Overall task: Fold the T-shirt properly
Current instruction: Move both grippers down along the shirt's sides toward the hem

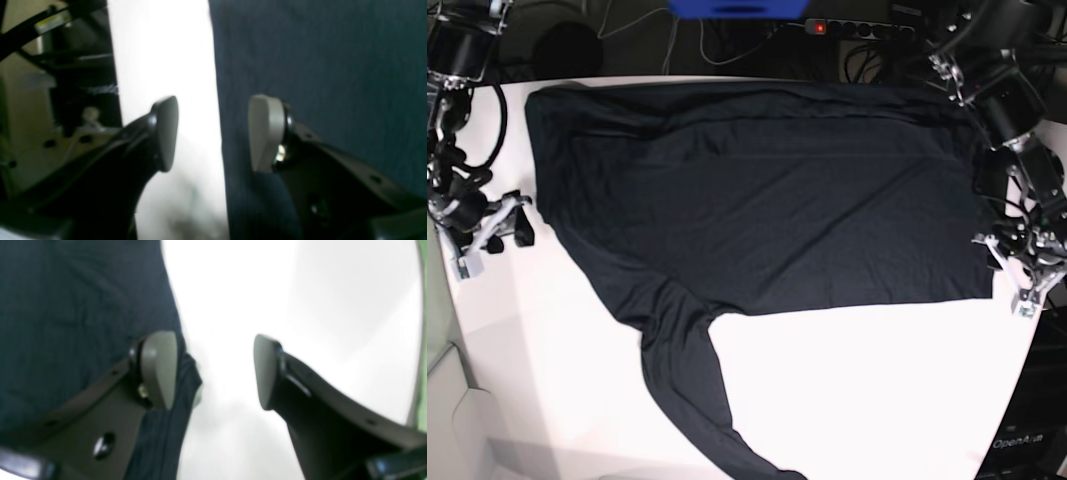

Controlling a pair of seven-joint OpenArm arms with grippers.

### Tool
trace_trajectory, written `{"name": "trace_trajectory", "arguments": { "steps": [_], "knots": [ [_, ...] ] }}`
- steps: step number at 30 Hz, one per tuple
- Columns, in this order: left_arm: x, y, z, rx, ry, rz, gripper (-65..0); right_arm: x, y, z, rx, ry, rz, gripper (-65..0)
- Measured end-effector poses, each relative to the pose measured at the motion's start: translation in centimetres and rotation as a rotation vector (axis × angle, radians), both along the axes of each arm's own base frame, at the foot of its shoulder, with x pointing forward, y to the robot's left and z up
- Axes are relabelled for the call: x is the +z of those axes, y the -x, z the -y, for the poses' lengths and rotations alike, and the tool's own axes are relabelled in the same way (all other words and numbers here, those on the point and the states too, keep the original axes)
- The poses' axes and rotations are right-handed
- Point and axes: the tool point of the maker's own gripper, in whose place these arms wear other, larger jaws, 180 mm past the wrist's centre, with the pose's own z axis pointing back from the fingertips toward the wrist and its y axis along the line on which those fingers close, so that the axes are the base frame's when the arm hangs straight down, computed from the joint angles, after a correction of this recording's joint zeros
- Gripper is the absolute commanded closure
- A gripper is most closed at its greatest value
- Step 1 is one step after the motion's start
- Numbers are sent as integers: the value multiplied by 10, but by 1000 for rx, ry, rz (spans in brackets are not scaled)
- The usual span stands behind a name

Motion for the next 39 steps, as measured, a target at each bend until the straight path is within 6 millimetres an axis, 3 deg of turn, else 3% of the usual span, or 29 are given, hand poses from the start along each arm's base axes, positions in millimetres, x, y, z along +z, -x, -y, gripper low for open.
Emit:
{"name": "trace_trajectory", "arguments": {
  "steps": [4,6,10,15,19,24,36,39],
  "knots": [
    [-9,-2,3,-12,27,10,-327,-13,-2,5,-28,-32,-36,-372],
    [-16,-2,6,-17,45,9,-327,-16,-13,3,-25,-44,-44,-372],
    [-34,3,10,-14,83,-26,-322,-18,-39,-20,30,-86,-22,-372],
    [-40,7,10,-8,90,-47,-290,-44,-35,-37,94,-16,-98,-372],
    [-41,7,12,-9,94,-50,-289,-42,-49,-59,119,-20,-56,-372],
    [-41,10,7,-5,86,-55,-289,-52,-46,-71,137,0,-73,-372],
    [-49,15,12,-8,98,-71,-288,-52,-47,-68,138,26,-59,-369],
    [-62,19,16,-6,129,-100,-288,-52,-48,-68,138,25,-54,-369]
  ]
}}
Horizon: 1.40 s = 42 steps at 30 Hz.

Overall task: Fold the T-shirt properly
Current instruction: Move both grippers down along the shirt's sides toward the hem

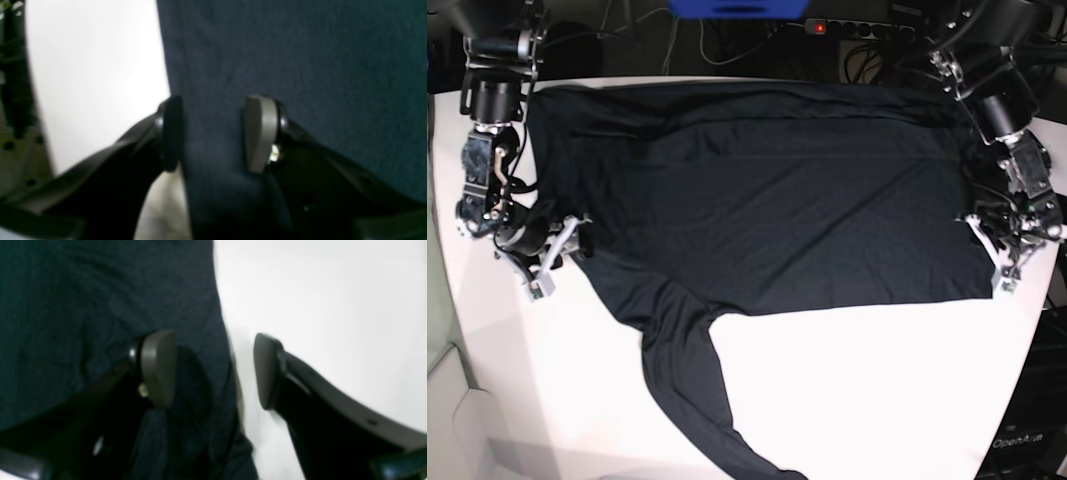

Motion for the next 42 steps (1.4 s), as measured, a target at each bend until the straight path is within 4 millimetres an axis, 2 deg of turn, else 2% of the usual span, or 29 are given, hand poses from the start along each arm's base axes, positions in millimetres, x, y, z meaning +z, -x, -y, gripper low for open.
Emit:
{"name": "trace_trajectory", "arguments": {
  "steps": [3,11,13,16,21,25,36,42],
  "knots": [
    [-7,2,2,3,24,-8,-288,0,0,0,0,-2,2,-369],
    [-9,-5,6,-6,45,38,-288,1,0,1,0,2,2,-358],
    [-11,-5,6,-2,58,35,-288,3,-2,1,-1,-2,18,-319],
    [-10,-8,7,-3,62,39,-287,6,-7,-1,-7,-26,56,-227],
    [-9,-10,8,-4,65,42,-287,-6,-8,8,-58,-96,64,-90],
    [-10,-10,8,-4,65,41,-287,-9,-16,17,-101,-138,76,-35],
    [-9,-16,11,-5,76,42,-287,-11,-20,25,-129,-173,90,-29],
    [-8,-17,11,-5,76,46,-287,-7,-20,36,-116,-122,72,-32]
  ]
}}
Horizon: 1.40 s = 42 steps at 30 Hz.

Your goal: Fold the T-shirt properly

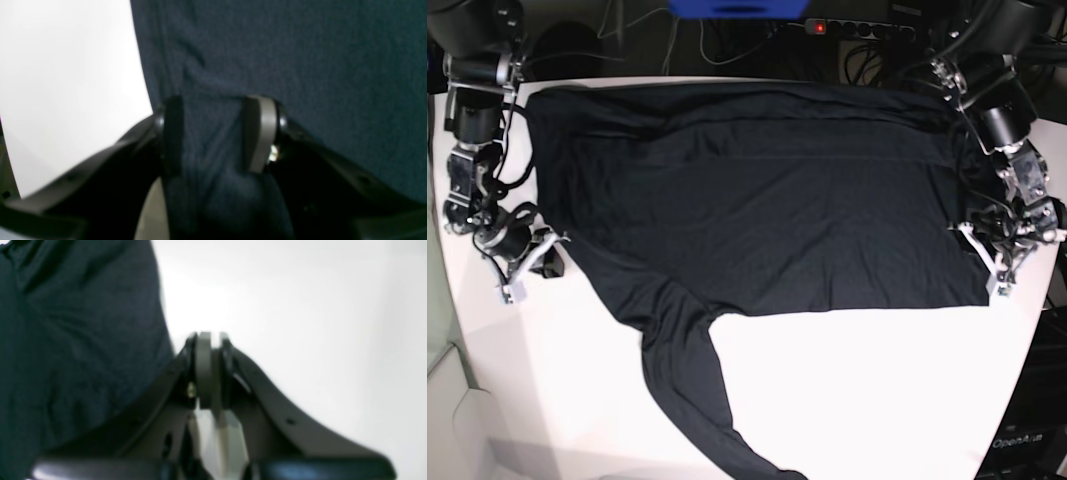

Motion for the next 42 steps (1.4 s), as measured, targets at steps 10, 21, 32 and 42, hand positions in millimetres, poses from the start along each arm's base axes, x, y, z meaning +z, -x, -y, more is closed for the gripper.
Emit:
{"name": "trace_trajectory", "arguments": {
  "steps": [10,21,32,42],
  "knots": [
    [22,-11,-5,3,-42,35,-292,15,-1,2,56,116,-38,-235],
    [56,-20,-18,9,-116,103,-293,25,-12,-31,94,91,-1,-274],
    [68,-35,-12,-13,-112,186,-293,35,-38,-29,69,55,7,-274],
    [48,-41,-12,-6,-34,161,-293,26,-44,-61,140,41,-22,-274]
  ]
}}
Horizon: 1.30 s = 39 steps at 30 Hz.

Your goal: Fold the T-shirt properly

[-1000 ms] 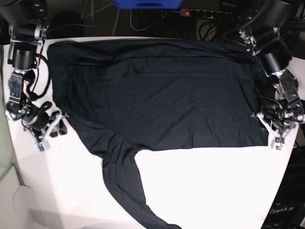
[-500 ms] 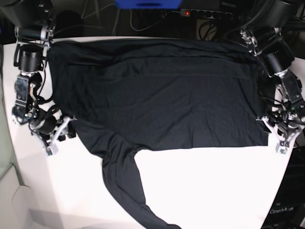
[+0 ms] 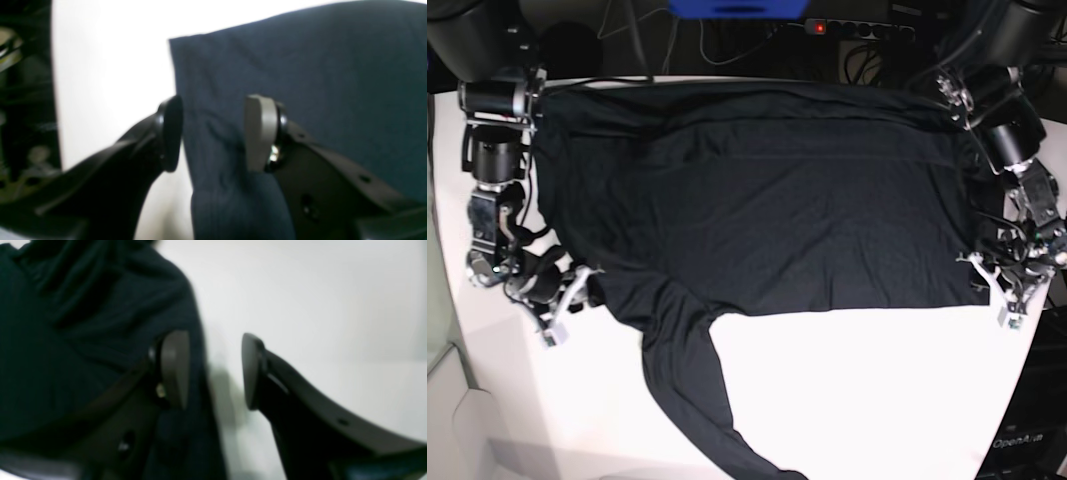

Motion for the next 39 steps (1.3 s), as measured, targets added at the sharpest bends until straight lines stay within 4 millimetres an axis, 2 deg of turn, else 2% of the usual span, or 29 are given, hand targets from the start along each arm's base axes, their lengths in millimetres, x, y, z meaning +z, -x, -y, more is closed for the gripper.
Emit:
{"name": "trace_trajectory", "arguments": {
  "steps": [2,6,15,20,26,32,39],
  "knots": [
    [-2,3,-7,6,-14,-15,-293,-1,0,-7,8,-10,0,-274],
    [-1,6,-14,21,-26,-24,-293,6,-5,0,-7,-15,42,-274],
    [-2,4,-9,9,-17,-19,-293,0,-4,-3,20,39,42,-274],
    [-2,4,-8,6,-16,-20,-293,-14,5,-14,44,60,12,-274],
    [-1,4,-9,8,-18,-18,-293,-23,9,-19,31,12,18,-274],
    [-1,4,-9,8,-18,-18,-293,-26,3,-20,-10,-72,52,-274],
    [-2,4,-7,7,-15,-17,-293,-26,2,-20,-14,-77,56,-272]
  ]
}}
